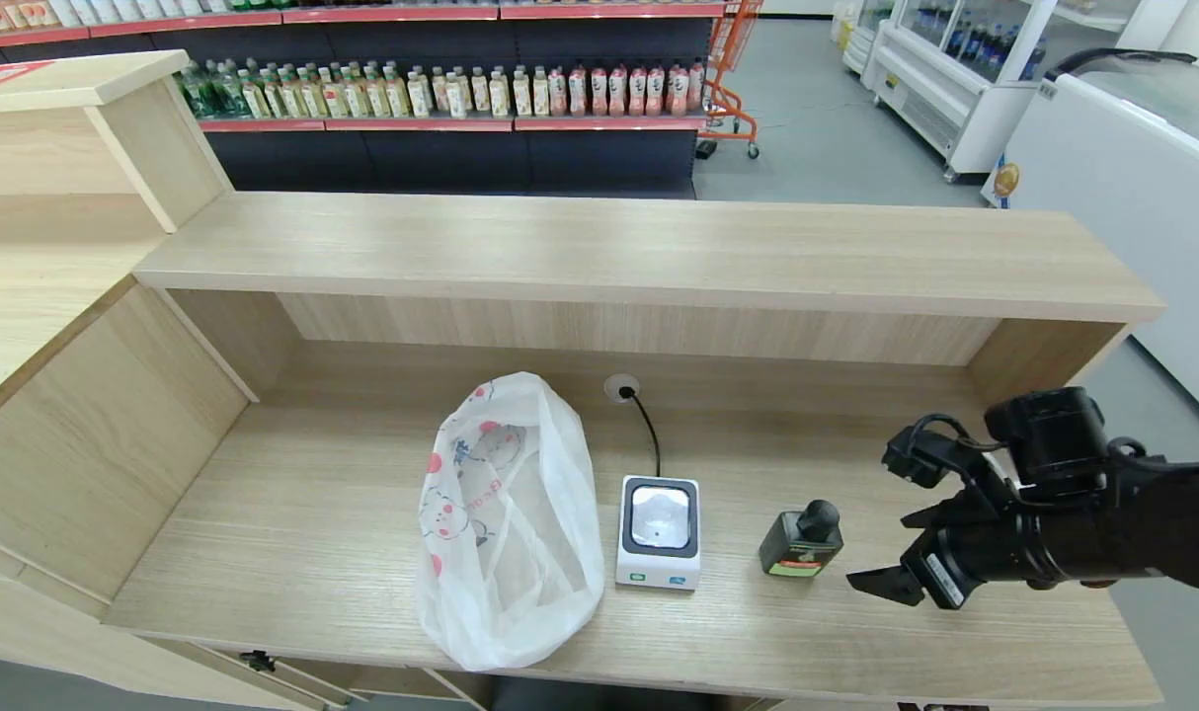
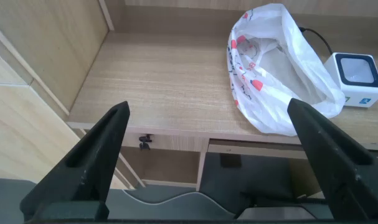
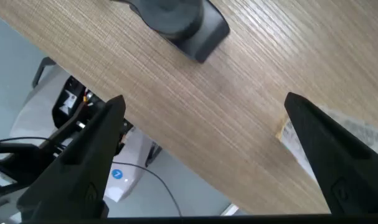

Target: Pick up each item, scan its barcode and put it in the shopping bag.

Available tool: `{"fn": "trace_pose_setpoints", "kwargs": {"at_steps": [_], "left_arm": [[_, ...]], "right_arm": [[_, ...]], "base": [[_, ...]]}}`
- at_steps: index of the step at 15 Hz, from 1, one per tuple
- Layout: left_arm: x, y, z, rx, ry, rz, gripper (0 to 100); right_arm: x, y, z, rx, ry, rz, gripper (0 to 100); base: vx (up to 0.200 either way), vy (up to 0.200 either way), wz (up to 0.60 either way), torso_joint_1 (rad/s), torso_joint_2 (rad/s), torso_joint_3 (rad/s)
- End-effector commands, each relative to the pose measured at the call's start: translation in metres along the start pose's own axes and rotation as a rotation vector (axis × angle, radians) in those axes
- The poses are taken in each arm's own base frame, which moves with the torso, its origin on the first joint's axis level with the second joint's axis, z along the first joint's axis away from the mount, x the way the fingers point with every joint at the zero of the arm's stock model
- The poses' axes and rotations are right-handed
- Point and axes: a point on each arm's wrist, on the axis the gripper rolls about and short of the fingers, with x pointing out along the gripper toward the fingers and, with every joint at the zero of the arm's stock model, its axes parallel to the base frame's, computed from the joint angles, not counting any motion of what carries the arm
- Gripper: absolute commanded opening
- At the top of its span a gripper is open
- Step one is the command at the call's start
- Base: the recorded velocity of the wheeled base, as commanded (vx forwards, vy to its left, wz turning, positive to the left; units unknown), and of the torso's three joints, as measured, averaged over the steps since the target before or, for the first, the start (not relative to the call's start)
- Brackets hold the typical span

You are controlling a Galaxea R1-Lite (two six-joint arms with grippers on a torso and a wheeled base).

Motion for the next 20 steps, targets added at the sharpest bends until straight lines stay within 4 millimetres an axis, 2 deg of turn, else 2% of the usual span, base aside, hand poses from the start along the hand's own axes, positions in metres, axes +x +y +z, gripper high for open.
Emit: {"fn": "trace_pose_setpoints", "kwargs": {"at_steps": [1, 5, 10, 14, 17, 18, 20], "left_arm": [[0.000, 0.000, 0.000, 0.000, 0.001, 0.001, 100], [0.000, 0.000, 0.000, 0.000, 0.001, 0.001, 100], [0.000, 0.000, 0.000, 0.000, 0.001, 0.001, 100], [0.000, 0.000, 0.000, 0.000, 0.001, 0.001, 100], [0.000, 0.000, 0.000, 0.000, 0.001, 0.001, 100], [0.000, 0.000, 0.000, 0.000, 0.001, 0.001, 100], [0.000, 0.000, 0.000, 0.000, 0.001, 0.001, 100]], "right_arm": [[0.025, 0.003, -0.006, -0.040, 0.034, 0.040, 100], [0.047, -0.003, -0.003, -0.123, -0.036, 0.090, 100], [0.072, -0.012, 0.012, -0.184, -0.110, 0.148, 100], [0.088, -0.009, 0.028, -0.218, -0.155, 0.187, 100], [0.097, -0.006, 0.033, -0.233, -0.160, 0.197, 100], [0.097, -0.005, 0.033, -0.234, -0.157, 0.199, 0], [0.098, -0.005, 0.032, -0.241, -0.154, 0.199, 0]], "base": [[0.000, 0.000, 0.00, 0.000, 0.00, 0.000], [0.000, 0.000, 0.00, 0.000, 0.00, 0.000], [0.000, 0.000, 0.00, 0.000, 0.00, 0.000], [0.000, 0.000, 0.00, 0.000, 0.00, 0.000], [0.000, 0.000, 0.00, 0.000, 0.00, 0.000], [0.000, 0.000, 0.00, 0.000, 0.00, 0.000], [0.000, 0.000, 0.00, 0.000, 0.00, 0.000]]}}
